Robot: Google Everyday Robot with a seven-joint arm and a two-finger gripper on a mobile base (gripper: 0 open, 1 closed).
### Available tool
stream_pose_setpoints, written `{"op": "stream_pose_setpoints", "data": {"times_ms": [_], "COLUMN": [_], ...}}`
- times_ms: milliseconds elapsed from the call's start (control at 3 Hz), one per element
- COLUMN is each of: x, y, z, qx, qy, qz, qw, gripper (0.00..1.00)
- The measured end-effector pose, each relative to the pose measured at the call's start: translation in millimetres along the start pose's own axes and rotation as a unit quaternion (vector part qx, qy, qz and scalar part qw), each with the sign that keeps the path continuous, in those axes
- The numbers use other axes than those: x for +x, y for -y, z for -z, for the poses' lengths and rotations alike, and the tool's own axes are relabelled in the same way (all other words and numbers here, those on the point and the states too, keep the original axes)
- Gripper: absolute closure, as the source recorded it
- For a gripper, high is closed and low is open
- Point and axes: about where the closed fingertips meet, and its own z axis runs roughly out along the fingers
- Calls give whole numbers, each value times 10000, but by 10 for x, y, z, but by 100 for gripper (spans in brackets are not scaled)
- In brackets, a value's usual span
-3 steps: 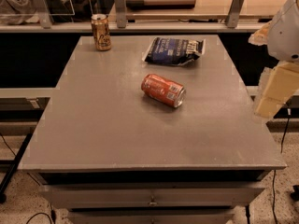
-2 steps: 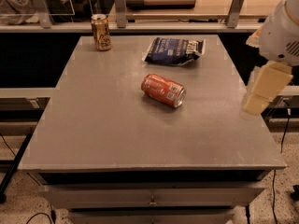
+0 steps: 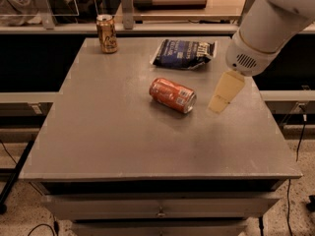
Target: Place coke can upright
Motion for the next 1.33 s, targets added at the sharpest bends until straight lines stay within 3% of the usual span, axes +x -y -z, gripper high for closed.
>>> {"op": "stream_pose_setpoints", "data": {"times_ms": [667,1333], "x": [-456,-729], "y": [208,186], "z": [-727,-1005], "qx": [-178,81], "qy": [-166,-932], "qz": [-400,-512], "qw": [9989,9943], "gripper": [0,0]}}
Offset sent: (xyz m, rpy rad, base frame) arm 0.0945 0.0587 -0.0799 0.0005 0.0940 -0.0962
